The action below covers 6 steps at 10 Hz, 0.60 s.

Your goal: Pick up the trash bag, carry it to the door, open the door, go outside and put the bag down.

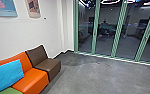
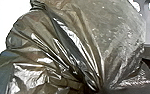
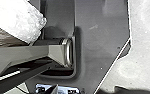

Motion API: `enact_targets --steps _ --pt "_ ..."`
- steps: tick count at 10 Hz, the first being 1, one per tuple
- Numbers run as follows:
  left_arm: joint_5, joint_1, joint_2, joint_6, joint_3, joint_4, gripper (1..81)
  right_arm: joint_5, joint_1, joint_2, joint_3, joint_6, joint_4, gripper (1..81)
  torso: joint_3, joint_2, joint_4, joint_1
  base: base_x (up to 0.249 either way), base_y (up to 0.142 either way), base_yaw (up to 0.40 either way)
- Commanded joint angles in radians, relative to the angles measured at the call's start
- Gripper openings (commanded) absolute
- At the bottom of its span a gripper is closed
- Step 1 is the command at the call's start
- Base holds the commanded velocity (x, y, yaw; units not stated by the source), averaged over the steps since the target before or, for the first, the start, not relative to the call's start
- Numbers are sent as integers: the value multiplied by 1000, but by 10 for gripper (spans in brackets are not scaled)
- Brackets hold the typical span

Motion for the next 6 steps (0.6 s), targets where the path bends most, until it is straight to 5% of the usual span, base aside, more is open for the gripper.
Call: enact_targets --steps 1,6 --pt "73 -51 -2 6 2 4 10 -66 40 8 0 -3 -3 811 0 0 0 0 0 0 -382" --pt "71 -51 -4 6 -3 1 10 -66 42 8 0 -3 -5 811 0 0 0 0 0 0 -383"
